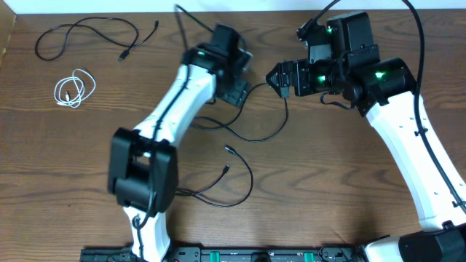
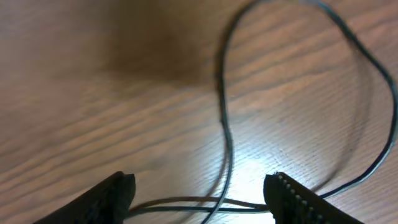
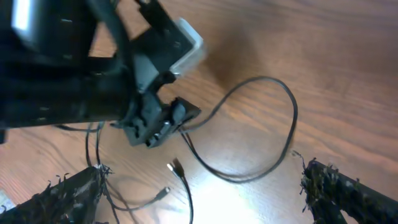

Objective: Untangle cables

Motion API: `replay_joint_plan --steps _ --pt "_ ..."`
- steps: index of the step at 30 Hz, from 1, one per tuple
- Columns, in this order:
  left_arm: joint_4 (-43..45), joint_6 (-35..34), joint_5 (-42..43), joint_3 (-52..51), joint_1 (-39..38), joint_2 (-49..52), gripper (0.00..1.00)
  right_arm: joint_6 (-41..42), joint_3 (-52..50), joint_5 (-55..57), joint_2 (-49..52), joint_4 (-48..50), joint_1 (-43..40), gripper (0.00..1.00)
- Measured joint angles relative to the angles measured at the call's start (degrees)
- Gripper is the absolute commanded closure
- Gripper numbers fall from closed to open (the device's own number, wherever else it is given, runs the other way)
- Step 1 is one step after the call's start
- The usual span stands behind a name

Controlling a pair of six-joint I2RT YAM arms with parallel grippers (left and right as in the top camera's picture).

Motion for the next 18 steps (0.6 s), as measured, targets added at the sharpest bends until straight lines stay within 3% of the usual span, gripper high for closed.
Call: replay_joint_plan --steps 12,18 --pt "-4.22 1.64 0.66 0.00 0.17 7.23 0.30 3.45 0.00 -2.03 0.00 -3.37 -10.75 0.01" --pt "-2.01 2.03 3.15 0.00 0.15 8.55 0.34 3.43 0.00 -3.08 0.00 -4.50 -11.43 0.01"
